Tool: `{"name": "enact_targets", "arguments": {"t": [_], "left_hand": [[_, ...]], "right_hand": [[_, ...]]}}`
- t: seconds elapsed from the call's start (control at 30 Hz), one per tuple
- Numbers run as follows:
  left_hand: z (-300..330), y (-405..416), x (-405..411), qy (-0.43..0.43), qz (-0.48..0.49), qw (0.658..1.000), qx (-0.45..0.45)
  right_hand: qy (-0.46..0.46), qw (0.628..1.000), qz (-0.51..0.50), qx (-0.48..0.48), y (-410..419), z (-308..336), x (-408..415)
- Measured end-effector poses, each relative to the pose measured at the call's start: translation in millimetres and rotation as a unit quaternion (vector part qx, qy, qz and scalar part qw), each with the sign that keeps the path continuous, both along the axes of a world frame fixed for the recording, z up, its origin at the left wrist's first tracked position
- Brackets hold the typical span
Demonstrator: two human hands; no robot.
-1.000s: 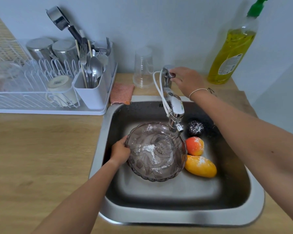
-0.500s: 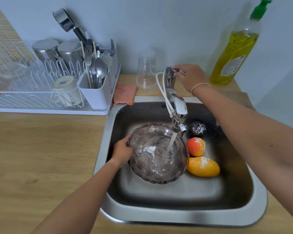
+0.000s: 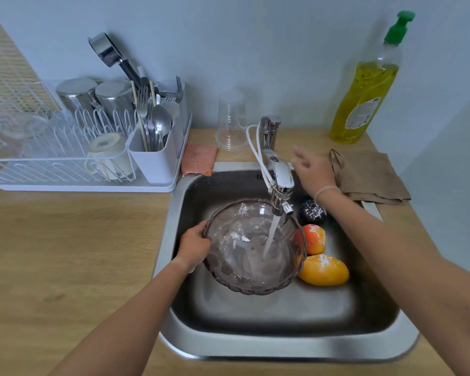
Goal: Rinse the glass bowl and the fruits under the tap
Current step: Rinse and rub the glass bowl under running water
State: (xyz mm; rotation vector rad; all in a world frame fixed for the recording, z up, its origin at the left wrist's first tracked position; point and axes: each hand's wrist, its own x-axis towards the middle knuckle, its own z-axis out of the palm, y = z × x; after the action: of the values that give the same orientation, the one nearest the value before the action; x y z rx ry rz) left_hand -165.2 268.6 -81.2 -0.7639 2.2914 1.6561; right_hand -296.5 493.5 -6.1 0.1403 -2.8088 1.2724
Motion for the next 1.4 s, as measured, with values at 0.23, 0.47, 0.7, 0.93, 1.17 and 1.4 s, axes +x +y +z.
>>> {"name": "enact_targets", "arguments": {"t": [0.23,0.47,0.7,0.93,1.17,1.4], "left_hand": [[23,0,-1,0.011,-0.050,0.996,-0.076],[40,-1,-10,0.017,-0.080,0.989,-0.124],[30,-4,-10,-0.022,-0.089,0.988,-0.123],[22,5,-5,-0.039,-0.130,0.988,-0.077],[25,12,-1,-0.051,-0.162,0.984,-0.062],[30,-1,-1,-0.024,-0.138,0.988,-0.071]], "right_hand": [[-0.083,0.969,0.163,0.169,26,-65,75],[-0.143,0.855,0.355,0.350,1,-88,113],[-0.207,0.766,0.415,0.445,8,-77,110],[-0.067,0.654,0.397,0.641,21,-69,72],[0.042,0.636,0.427,0.642,-8,-73,63],[-0.024,0.652,0.400,0.643,13,-74,76]]}}
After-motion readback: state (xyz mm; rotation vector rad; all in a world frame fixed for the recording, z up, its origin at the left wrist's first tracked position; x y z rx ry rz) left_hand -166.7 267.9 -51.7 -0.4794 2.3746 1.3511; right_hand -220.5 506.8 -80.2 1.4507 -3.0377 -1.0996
